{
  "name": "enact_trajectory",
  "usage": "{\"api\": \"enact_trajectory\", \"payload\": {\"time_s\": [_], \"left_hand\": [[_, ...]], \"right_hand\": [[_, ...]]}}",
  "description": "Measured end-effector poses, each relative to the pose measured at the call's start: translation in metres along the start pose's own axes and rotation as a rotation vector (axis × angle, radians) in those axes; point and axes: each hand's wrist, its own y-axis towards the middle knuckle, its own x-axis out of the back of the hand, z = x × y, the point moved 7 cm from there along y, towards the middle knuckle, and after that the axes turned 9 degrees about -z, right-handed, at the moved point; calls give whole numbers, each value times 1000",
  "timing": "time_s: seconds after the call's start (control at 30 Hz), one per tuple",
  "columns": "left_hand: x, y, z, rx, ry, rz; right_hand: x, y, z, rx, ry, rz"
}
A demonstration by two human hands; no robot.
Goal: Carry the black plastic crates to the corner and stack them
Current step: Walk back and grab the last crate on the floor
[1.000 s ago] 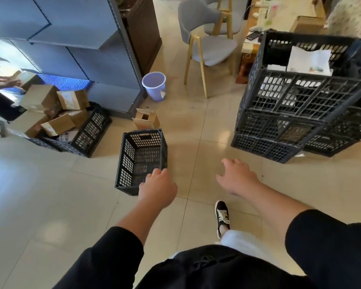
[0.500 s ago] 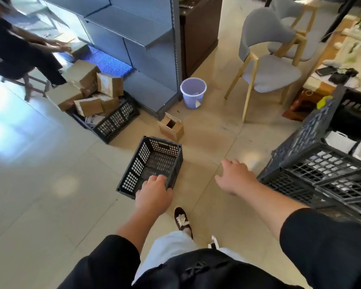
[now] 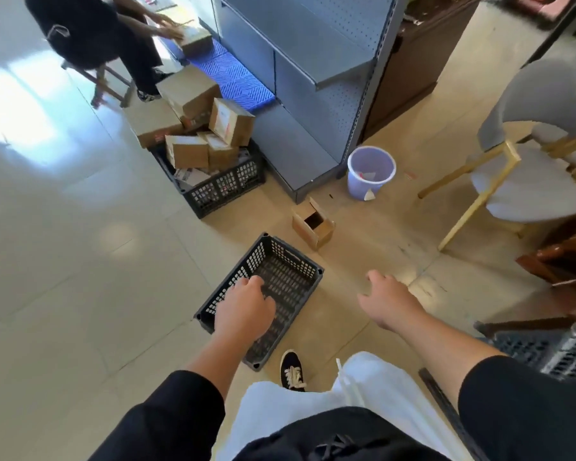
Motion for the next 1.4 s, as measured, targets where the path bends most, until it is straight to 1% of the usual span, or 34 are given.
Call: {"api": "enact_trajectory", "payload": {"time_s": [0.17,0.33,0.43,0.53,0.67,0.77,0.97,1.07,1.17,1.27,1.4], "left_hand": [[-9,22,38,221,-61,25],[-15,30,67,485,-141,-20],[-28,31,76,643,-214,-44],[-45,36,78,742,-253,-34],[-79,38,90,842,-271,32],[-116,42,112,932,-337,45],[-220,75,169,1034,-451,95],[-273,98,195,1072,-530,102],[-327,118,218,1093,-560,128],[-373,133,246,1144,-589,110],[-425,142,290,1272,-608,16]], "right_hand": [[9,74,58,132,-96,67],[9,150,129,300,-151,111],[-1,187,159,392,-192,163],[-14,226,179,435,-234,189],[-46,261,191,439,-276,227],[-82,282,194,448,-327,259],[-170,338,191,426,-389,291],[-214,374,185,395,-395,280],[-256,409,176,360,-393,255],[-295,443,165,337,-407,234],[-341,484,159,308,-367,193]]}}
